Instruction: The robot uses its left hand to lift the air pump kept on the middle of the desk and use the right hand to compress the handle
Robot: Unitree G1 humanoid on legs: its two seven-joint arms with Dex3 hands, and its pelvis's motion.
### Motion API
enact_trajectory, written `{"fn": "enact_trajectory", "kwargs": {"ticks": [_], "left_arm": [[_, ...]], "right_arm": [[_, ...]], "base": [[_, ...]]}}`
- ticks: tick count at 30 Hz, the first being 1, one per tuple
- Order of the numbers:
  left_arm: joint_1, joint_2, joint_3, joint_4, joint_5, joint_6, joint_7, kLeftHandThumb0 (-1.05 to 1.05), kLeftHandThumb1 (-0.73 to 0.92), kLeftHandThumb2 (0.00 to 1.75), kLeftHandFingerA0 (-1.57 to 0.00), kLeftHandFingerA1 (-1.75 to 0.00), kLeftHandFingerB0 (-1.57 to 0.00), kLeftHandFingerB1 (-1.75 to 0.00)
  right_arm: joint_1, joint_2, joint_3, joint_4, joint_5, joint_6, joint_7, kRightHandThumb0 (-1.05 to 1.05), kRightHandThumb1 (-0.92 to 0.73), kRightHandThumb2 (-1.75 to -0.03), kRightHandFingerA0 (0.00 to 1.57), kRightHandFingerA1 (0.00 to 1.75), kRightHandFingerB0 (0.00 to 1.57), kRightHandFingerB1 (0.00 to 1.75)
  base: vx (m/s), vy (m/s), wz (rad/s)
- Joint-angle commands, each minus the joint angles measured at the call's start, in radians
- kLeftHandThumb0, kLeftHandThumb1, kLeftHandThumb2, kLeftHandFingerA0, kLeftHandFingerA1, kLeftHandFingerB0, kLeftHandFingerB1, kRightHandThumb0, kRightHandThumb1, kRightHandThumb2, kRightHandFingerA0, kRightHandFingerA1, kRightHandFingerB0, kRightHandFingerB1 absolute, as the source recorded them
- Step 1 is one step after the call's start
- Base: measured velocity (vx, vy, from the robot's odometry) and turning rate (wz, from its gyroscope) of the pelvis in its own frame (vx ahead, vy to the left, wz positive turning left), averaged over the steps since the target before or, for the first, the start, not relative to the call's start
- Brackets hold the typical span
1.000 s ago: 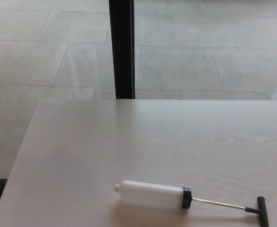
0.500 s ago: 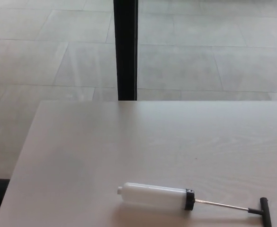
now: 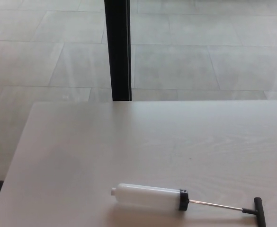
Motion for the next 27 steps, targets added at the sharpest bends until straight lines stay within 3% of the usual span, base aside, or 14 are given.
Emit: {"fn": "enact_trajectory", "kwargs": {"ticks": [1,4,6,7,8,10,11,12,13,17,18,19,22,27], "left_arm": [[-0.017,0.006,-0.005,-0.006,-0.026,0.031,-0.010,-0.57,0.79,0.62,-0.15,-0.61,-0.09,-0.47],[-0.023,0.019,-0.013,-0.031,-0.021,0.049,-0.004,-0.50,0.72,0.79,-0.21,-0.61,-0.09,-0.50],[-0.061,0.045,-0.009,-0.040,-0.017,0.047,0.035,-0.15,0.66,0.75,-0.27,-0.65,-0.16,-0.55],[-0.062,0.049,-0.009,-0.063,-0.017,0.047,0.036,-0.61,0.74,0.62,-0.19,-0.48,-0.14,-0.38],[-0.058,0.053,-0.019,-0.098,-0.009,0.026,0.020,-0.63,0.74,0.62,-0.15,-0.48,-0.14,-0.38],[-0.083,0.066,-0.041,-0.132,0.015,-0.001,0.027,-0.62,0.70,0.61,-0.18,-0.49,-0.19,-0.40],[-0.093,0.069,-0.048,-0.147,0.022,-0.014,0.031,-0.63,0.69,0.60,-0.20,-0.49,-0.22,-0.41],[-0.108,0.072,-0.068,-0.175,0.047,-0.030,0.054,-0.69,0.64,0.61,-0.32,-0.66,-0.35,-0.48],[-0.129,0.074,-0.087,-0.212,0.068,-0.022,0.085,-0.69,0.65,0.60,-0.27,-0.67,-0.32,-0.48],[-0.179,0.088,-0.139,-0.309,0.089,-0.045,0.042,-0.62,0.71,0.61,-0.22,-0.49,-0.24,-0.39],[-0.205,0.086,-0.173,-0.353,0.120,-0.040,0.070,-0.63,0.69,0.61,-0.33,-0.49,-0.36,-0.39],[-0.219,0.082,-0.194,-0.392,0.133,-0.029,0.084,-0.64,0.68,0.61,-0.33,-0.49,-0.36,-0.39],[-0.243,0.043,-0.221,-0.538,0.116,0.022,0.093,-0.61,0.66,0.60,-0.30,-0.48,-0.36,-0.39],[-0.249,-0.033,-0.313,-0.803,0.130,0.093,0.102,-0.61,0.68,0.59,-0.34,-0.51,-0.31,-0.38]], "right_arm": [[0.025,-0.004,-0.001,-0.009,0.040,-0.023,0.059,-0.79,-0.78,-0.63,0.15,0.62,0.19,0.38],[0.028,-0.008,0.001,-0.010,0.045,-0.026,0.065,-0.79,-0.78,-0.63,0.15,0.62,0.19,0.38],[0.030,-0.007,0.003,-0.010,0.048,-0.028,0.066,-0.79,-0.78,-0.63,0.15,0.62,0.19,0.38],[-0.083,-0.216,-0.115,-0.015,0.127,0.045,-0.132,-0.78,-0.62,-1.03,0.01,0.47,0.02,0.35],[-0.139,-0.320,-0.156,-0.027,0.143,0.050,-0.214,-0.79,-0.66,-1.05,0.01,0.39,0.04,0.35],[-0.176,-0.335,-0.156,-0.055,0.122,-0.040,-0.216,-0.74,-0.67,-1.06,0.02,0.36,0.00,0.28],[-0.198,-0.344,-0.162,-0.058,0.123,-0.045,-0.221,-0.77,-0.64,-1.03,0.03,0.51,0.06,0.30],[-0.229,-0.357,-0.157,-0.067,0.112,-0.057,-0.233,-0.82,-0.66,-1.04,0.03,0.39,0.02,0.29],[-0.258,-0.363,-0.154,-0.089,0.103,-0.074,-0.235,-0.78,-0.83,-0.65,0.03,0.44,0.07,0.29],[-0.336,-0.375,-0.108,-0.160,0.050,-0.130,-0.244,-0.82,-0.86,-0.66,0.02,0.46,0.08,0.30],[-0.374,-0.369,-0.089,-0.189,0.034,-0.150,-0.259,-0.87,-0.68,-1.09,0.01,0.42,0.09,0.38],[-0.391,-0.365,-0.070,-0.218,0.017,-0.162,-0.263,-0.82,-0.69,-1.12,0.01,0.37,0.00,0.34],[-0.406,-0.347,-0.009,-0.341,-0.027,-0.165,-0.264,-0.95,-0.77,-1.18,0.00,0.30,0.06,0.29],[-0.445,-0.251,0.047,-0.479,-0.021,-0.206,-0.234,-1.05,-0.77,-1.21,0.00,0.53,0.06,0.41]], "base": [[0.00,0.000,0.00],[0.00,0.000,0.00],[0.00,0.000,0.00],[0.00,0.000,0.00],[0.00,0.000,0.00],[0.00,0.000,0.00],[0.00,0.000,0.00],[0.00,0.000,0.00],[0.00,0.000,0.00],[0.00,0.000,0.00],[0.00,0.000,0.00],[0.00,0.000,0.00],[0.00,0.000,0.00],[0.00,0.000,0.00]]}}
